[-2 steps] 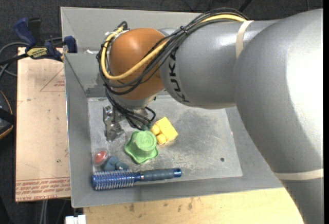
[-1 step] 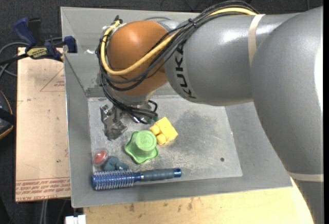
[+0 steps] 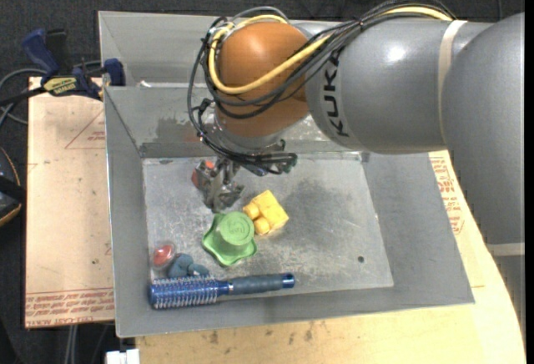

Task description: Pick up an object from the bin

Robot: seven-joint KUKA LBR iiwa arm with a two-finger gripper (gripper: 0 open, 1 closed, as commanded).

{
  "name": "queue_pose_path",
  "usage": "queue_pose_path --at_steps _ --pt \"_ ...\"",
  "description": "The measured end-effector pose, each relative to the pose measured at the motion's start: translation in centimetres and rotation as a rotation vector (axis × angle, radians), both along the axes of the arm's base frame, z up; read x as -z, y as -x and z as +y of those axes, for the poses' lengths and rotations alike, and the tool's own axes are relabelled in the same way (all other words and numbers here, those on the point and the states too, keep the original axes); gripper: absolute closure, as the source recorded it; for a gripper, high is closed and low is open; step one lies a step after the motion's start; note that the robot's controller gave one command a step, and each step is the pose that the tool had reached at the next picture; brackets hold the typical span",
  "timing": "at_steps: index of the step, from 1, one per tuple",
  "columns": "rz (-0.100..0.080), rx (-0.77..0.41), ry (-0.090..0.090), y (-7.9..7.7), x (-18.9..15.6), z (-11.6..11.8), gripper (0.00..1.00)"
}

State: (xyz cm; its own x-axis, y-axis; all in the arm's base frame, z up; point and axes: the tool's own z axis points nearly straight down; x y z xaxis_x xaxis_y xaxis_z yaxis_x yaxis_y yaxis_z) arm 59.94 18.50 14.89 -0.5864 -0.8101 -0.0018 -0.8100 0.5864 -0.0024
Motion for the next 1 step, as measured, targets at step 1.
queue_pose_path --at_steps 1 --pt "0.001 -0.102 -0.003 -0.82 1.19 1.39 1.0"
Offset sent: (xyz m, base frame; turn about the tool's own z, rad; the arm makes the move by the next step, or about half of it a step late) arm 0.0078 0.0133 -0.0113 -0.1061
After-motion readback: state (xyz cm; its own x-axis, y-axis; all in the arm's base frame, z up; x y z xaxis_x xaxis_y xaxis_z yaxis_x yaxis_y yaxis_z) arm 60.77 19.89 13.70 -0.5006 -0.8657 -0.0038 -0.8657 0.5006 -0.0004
